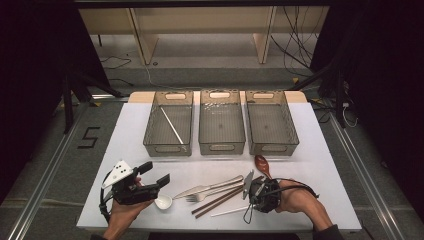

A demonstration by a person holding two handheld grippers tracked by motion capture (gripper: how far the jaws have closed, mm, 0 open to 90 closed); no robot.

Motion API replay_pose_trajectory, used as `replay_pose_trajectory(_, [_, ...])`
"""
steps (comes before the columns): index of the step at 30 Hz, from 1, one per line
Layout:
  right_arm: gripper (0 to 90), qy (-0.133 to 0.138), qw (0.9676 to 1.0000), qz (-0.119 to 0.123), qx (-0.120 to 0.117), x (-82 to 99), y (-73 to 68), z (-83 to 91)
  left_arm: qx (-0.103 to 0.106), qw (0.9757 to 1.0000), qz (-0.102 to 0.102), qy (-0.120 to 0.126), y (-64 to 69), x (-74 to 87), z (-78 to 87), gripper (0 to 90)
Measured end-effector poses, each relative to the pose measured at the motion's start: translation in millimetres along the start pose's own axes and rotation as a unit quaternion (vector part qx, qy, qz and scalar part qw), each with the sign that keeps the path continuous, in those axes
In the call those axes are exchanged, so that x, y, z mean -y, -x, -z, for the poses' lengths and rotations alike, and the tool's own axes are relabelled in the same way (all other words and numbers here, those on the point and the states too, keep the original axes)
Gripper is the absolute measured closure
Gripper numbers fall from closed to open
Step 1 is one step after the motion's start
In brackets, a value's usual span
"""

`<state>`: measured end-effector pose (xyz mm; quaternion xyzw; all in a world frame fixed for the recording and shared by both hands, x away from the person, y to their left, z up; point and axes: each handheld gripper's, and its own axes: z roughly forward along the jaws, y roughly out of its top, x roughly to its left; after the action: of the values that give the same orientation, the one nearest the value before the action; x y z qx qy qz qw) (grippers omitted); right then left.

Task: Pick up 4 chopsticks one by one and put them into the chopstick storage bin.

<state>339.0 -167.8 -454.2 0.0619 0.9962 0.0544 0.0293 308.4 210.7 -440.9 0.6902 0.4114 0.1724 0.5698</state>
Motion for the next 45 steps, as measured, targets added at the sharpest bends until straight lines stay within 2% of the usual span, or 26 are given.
replay_pose_trajectory(8, [82.3,-0.014,0.9995,0.029,-0.001,-3.5,-4.5,0.3,0.0,1.0,-0.001,0.0,-0.2,-0.1,0.1,16.9])
replay_pose_trajectory(10, [84.5,-0.008,0.9992,0.038,-0.003,-3.6,-4.2,-0.7,0.0,1.0,0.0,0.001,0.0,-0.1,0.2,16.9])
replay_pose_trajectory(11, [84.7,-0.01,0.9993,0.034,-0.006,-3.8,-4.5,-0.7,0.0,1.0,0.0,0.001,0.1,-0.1,0.3,16.9])
replay_pose_trajectory(14, [85.0,-0.005,0.999,0.043,-0.005,-3.5,-3.5,-0.9,0.0,1.0,0.0,0.001,0.0,-0.2,0.2,16.9])
replay_pose_trajectory(19, [85.2,-0.006,0.9987,0.046,-0.019,-4.3,-7.6,2.1,0.0,1.0,0.0,0.001,-0.3,-0.3,0.5,16.9])
replay_pose_trajectory(21, [85.2,-0.006,0.9986,0.05,-0.018,-4.7,-7.5,4.4,0.0,1.0,-0.001,0.001,0.0,-0.4,0.6,16.9])
replay_pose_trajectory(26, [85.2,0.013,0.9989,0.045,-0.008,-3.4,-5.5,14.1,0.0,1.0,-0.001,0.001,0.0,-0.4,0.6,16.9])
replay_pose_trajectory(30, [85.2,0.039,0.9989,0.027,0.005,-2.7,-1.1,23.8,0.0,1.0,-0.001,0.001,-0.1,-0.3,0.4,16.9])
replay_pose_trajectory(35, [85.2,0.081,0.9965,-0.003,0.02,-3.7,9.3,34.1,-0.001,1.0,0.0,0.001,-0.2,-0.3,0.4,16.9])
replay_pose_trajectory(37, [85.2,0.097,0.9945,-0.032,0.026,-5.2,13.7,37.7,-0.002,1.0,0.001,0.001,-0.5,-0.2,0.5,16.9])
replay_pose_trajectory(39, [85.2,0.112,0.9923,-0.041,0.033,-5.9,20.2,39.9,-0.002,1.0,0.001,0.001,-0.6,-0.3,0.6,16.9])
replay_pose_trajectory(40, [85.2,0.117,0.991,-0.055,0.035,-6.6,22.2,41.4,-0.002,1.0,0.001,0.002,-0.6,-0.3,0.7,16.9])
replay_pose_trajectory(43, [85.3,0.137,0.9869,-0.077,0.038,-8.4,29.5,44.3,-0.002,1.0,0.001,0.002,-0.7,-0.4,1.0,16.9])
replay_pose_trajectory(45, [85.2,0.142,0.9853,-0.085,0.041,-9.7,33.0,46.1,-0.002,1.0,0.002,0.002,-0.6,-0.3,0.8,16.9])
